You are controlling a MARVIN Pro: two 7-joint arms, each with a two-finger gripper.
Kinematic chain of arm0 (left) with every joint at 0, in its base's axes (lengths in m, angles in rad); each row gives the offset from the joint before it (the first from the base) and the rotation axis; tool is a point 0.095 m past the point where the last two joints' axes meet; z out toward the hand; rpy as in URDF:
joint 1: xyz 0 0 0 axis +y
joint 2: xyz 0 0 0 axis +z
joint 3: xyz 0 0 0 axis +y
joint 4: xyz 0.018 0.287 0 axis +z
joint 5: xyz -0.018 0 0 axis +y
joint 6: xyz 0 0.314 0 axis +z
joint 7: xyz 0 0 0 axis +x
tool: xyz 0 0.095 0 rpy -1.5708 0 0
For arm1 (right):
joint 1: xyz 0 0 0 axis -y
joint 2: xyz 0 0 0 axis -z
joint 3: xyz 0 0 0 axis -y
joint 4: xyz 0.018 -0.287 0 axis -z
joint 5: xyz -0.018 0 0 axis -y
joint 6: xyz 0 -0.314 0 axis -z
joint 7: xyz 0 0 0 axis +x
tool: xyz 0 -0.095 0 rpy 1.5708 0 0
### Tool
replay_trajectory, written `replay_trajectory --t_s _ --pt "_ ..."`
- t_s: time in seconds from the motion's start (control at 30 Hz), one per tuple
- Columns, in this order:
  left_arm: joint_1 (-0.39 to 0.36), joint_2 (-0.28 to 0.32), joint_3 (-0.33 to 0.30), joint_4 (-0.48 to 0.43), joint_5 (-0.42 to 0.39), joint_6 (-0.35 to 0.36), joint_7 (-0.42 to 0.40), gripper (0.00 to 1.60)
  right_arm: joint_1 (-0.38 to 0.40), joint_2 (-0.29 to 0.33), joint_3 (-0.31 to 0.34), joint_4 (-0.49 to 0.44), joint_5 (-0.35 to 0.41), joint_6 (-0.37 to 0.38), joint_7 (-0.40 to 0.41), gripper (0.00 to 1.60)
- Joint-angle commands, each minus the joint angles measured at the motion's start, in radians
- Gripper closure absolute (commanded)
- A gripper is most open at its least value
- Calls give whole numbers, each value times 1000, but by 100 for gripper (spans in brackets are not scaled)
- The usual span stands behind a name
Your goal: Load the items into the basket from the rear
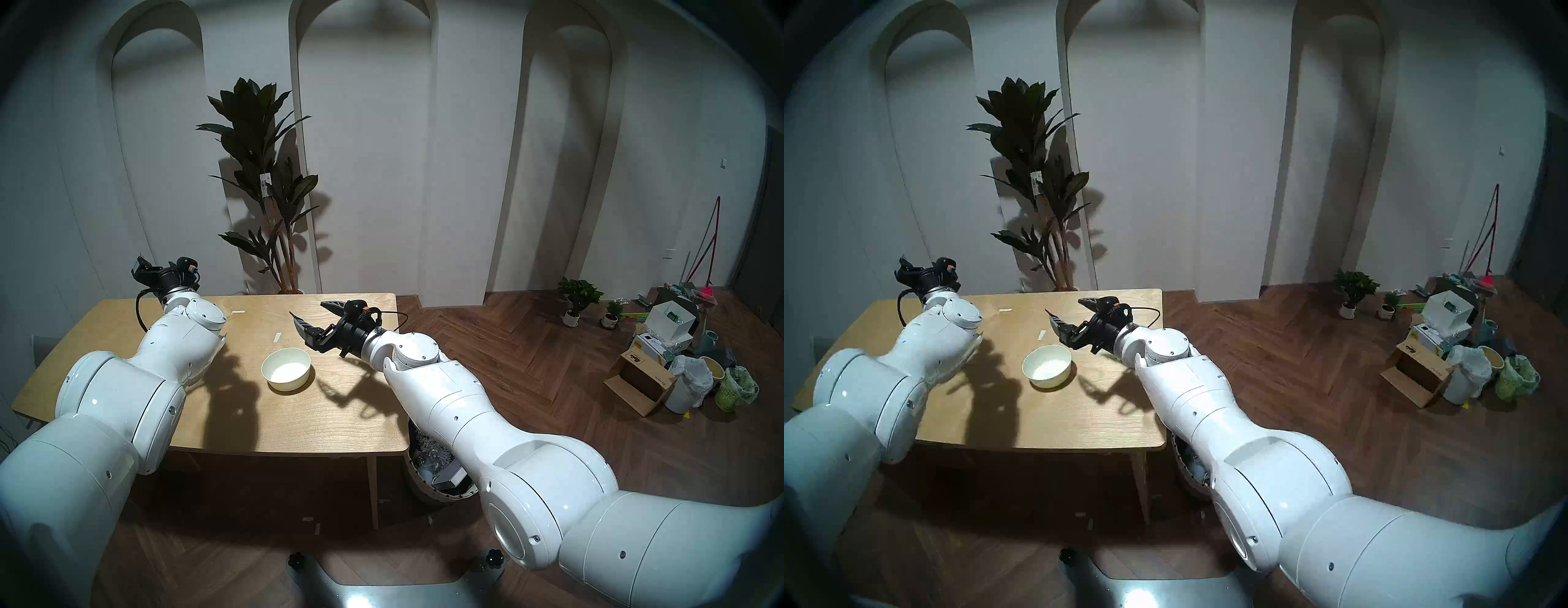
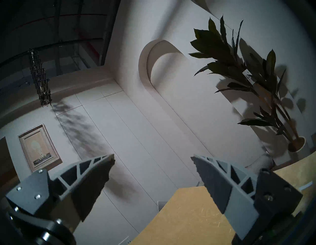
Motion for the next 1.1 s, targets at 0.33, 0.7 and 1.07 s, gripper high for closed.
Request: replay_trajectory --t_s 0.33,0.7,1.07 --pt "-23 0 3 -31 6 -21 -47 0 7 -62 38 -3 43 142 -74 0" --pt "-21 -4 7 -45 8 -35 -94 0 3 -74 72 18 68 254 -138 0" --pt "-20 -14 17 -62 10 -48 -144 0 31 -91 97 15 79 351 -217 0"
